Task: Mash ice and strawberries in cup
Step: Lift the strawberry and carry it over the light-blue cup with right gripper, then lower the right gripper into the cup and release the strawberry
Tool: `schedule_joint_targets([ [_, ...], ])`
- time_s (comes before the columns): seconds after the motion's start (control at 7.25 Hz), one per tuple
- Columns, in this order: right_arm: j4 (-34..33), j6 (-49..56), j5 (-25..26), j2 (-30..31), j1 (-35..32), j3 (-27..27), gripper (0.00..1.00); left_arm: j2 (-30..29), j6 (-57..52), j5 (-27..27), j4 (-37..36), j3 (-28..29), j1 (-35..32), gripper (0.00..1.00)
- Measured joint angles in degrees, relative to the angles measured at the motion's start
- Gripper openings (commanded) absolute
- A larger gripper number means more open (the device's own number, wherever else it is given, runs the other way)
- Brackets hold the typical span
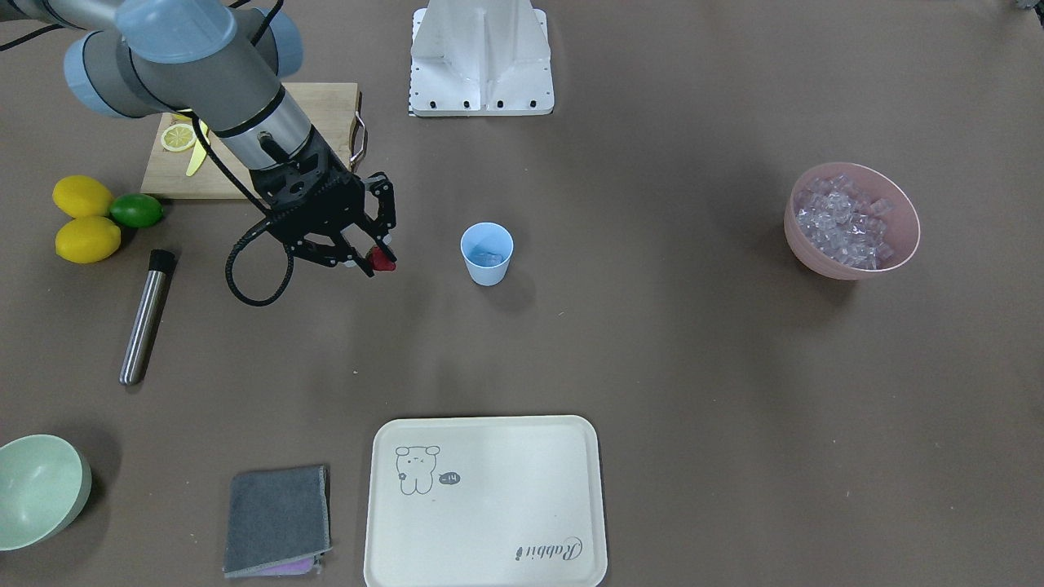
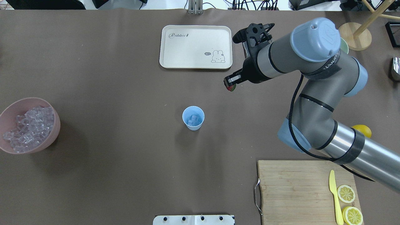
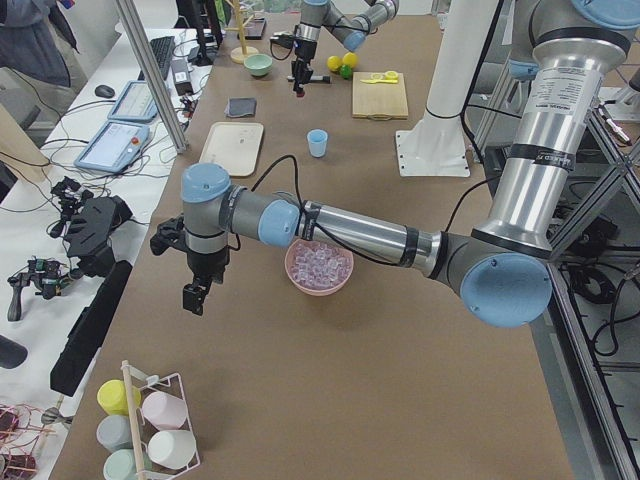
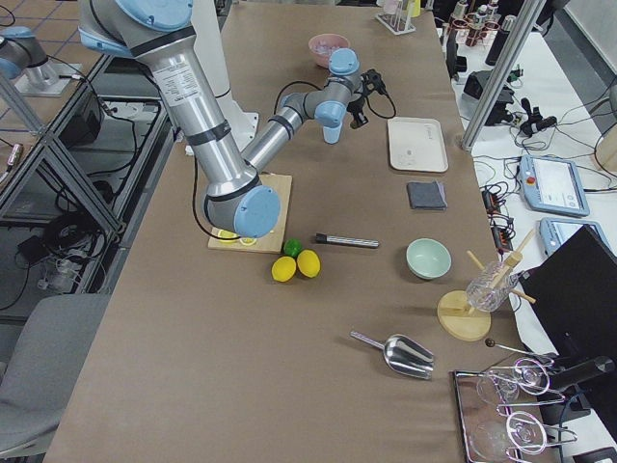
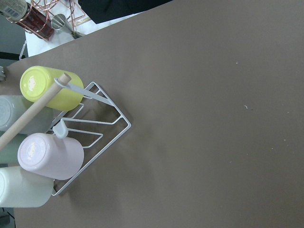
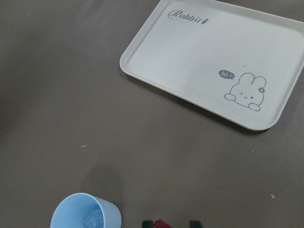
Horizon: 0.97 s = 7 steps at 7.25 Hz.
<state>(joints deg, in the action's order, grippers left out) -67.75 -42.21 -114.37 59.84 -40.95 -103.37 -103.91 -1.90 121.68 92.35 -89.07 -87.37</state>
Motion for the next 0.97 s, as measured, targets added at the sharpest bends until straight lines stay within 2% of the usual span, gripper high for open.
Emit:
schedule_joint_targets([
  [0.97,1.4,0.0,10.9,-5.3,10.5,1.9,0.0,0.8,-0.3,-0.2,0.1,0.3,-2.2,0.97],
])
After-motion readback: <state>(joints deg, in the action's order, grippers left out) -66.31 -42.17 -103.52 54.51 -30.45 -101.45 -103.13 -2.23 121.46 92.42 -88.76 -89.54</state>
